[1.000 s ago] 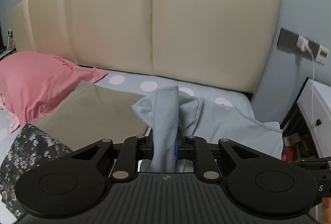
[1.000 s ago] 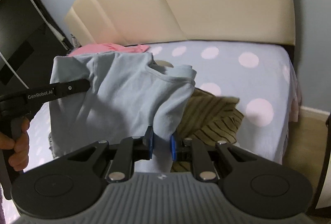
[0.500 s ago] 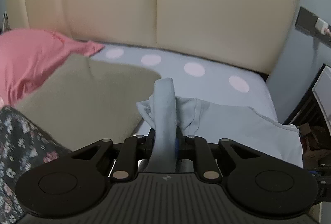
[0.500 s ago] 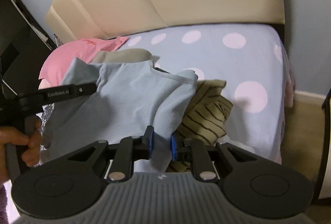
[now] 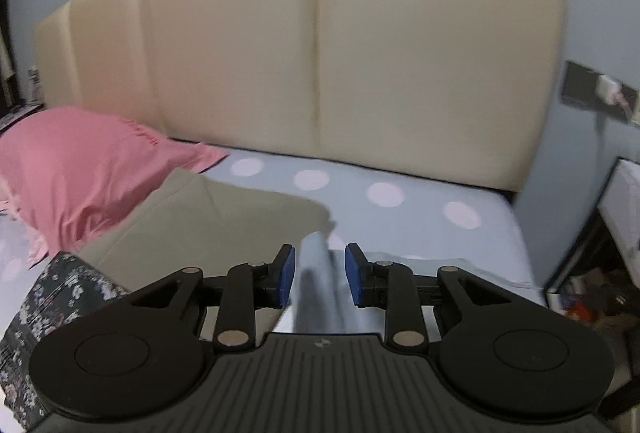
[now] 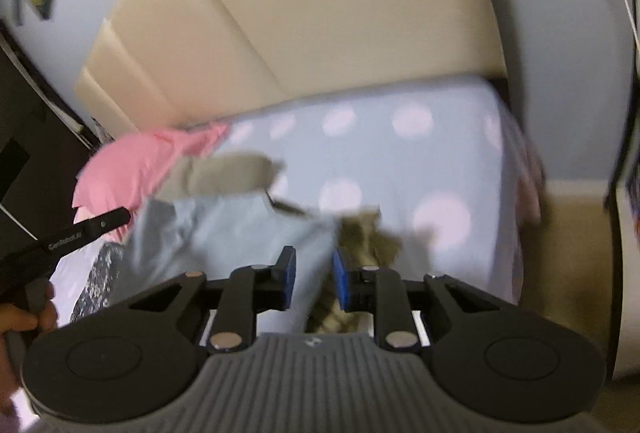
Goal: Fold clothes
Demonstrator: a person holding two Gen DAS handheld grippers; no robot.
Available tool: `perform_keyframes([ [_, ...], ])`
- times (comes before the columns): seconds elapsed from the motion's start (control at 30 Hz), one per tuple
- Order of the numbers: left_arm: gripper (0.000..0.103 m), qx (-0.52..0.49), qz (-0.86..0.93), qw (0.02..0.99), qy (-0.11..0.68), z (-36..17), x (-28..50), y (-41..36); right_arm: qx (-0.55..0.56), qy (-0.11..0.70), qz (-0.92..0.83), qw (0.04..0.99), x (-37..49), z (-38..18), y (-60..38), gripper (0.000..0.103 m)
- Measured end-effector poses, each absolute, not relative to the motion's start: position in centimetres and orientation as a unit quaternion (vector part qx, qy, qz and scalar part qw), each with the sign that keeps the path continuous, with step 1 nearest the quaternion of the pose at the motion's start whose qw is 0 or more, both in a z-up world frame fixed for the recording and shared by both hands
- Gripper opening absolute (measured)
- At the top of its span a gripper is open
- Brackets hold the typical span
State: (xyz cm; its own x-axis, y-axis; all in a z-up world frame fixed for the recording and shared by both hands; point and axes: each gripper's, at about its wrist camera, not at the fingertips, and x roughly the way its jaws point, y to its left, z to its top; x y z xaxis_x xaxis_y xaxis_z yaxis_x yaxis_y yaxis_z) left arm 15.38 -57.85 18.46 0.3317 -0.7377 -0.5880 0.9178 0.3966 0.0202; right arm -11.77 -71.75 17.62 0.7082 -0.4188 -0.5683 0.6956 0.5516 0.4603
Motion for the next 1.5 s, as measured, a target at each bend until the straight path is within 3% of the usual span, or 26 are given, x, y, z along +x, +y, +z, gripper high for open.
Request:
perform_keyframes([
  [0.1, 0.015, 0.199, -0.519, 0.788, 0.265, 17.3, 15.2, -58.2, 0.303, 0.183, -0.303, 0.885, -10.5, 18.1, -70.6, 0.023],
  [0.27, 0.012, 0.209, -0.501, 0.785, 0.299, 13.5, 16.3, -59.0, 0.288, 0.237, -0.295, 0.88, -7.6, 16.2, -70.5, 0.02],
  [0.33, 0.012, 0.199, -0.497, 0.782, 0.321, 12.1, 17.4, -59.2, 0.283, 0.265, -0.309, 0.868, -7.0, 14.6, -71.0, 0.012],
  [0.4, 0.011, 0.189, -0.491, 0.777, 0.345, 10.6, 18.4, -59.4, 0.293, 0.284, -0.32, 0.855, -6.8, 13.0, -71.9, 0.01],
  [0.6, 0.008, 0.186, -0.468, 0.772, 0.387, 7.3, 19.8, -60.0, 0.342, 0.303, -0.338, 0.823, -7.1, 10.8, -74.2, 0.013],
  [0.93, 0.009, 0.174, -0.505, 0.783, 0.319, 14.1, 17.0, -54.3, 0.238, 0.254, -0.283, 0.894, -8.0, 16.8, -69.1, 0.017],
  [0.97, 0.009, 0.179, -0.509, 0.781, 0.315, 14.4, 16.7, -53.7, 0.228, 0.251, -0.265, 0.903, -8.0, 17.3, -68.2, 0.021],
  [1.0, 0.009, 0.183, -0.513, 0.778, 0.314, 14.5, 16.4, -53.1, 0.216, 0.252, -0.245, 0.911, -7.8, 17.7, -67.3, 0.032],
  [1.07, 0.009, 0.19, -0.518, 0.772, 0.314, 14.4, 15.7, -51.9, 0.191, 0.262, -0.21, 0.922, -7.3, 17.7, -65.5, 0.039],
  [1.5, 0.008, 0.177, -0.5, 0.756, 0.384, 8.6, 16.2, -54.2, 0.078, 0.397, -0.202, 0.892, -3.4, 10.8, -65.3, 0.038],
])
